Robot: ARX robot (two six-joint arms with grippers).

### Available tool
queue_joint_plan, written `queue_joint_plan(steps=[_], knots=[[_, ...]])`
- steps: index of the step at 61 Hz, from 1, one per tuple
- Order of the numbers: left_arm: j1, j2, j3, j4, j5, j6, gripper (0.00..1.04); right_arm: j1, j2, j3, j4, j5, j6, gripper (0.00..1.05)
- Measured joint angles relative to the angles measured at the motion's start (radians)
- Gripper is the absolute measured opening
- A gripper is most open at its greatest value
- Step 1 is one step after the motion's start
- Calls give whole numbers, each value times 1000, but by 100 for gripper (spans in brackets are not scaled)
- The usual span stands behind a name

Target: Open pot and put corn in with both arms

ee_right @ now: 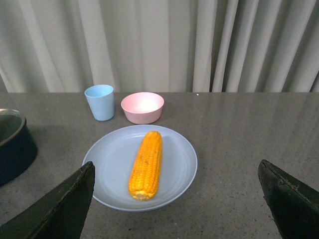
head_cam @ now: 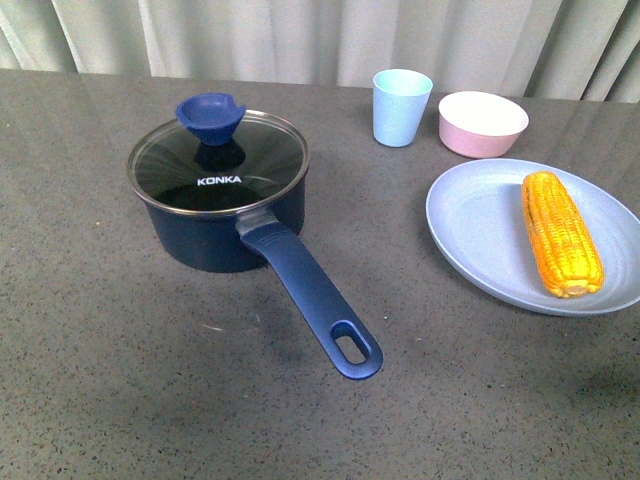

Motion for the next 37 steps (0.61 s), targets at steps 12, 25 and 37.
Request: queue_joint_plan(steps=[12, 25, 37], knots=[[0, 0, 0, 0, 0, 0, 96, 0, 0, 0, 0, 0, 0, 96], [0, 0, 0, 0, 0, 0, 96, 0, 0, 0, 0, 0, 0, 96], [0, 0, 0, 0, 0, 0, 96, 0, 0, 0, 0, 0, 0, 96]])
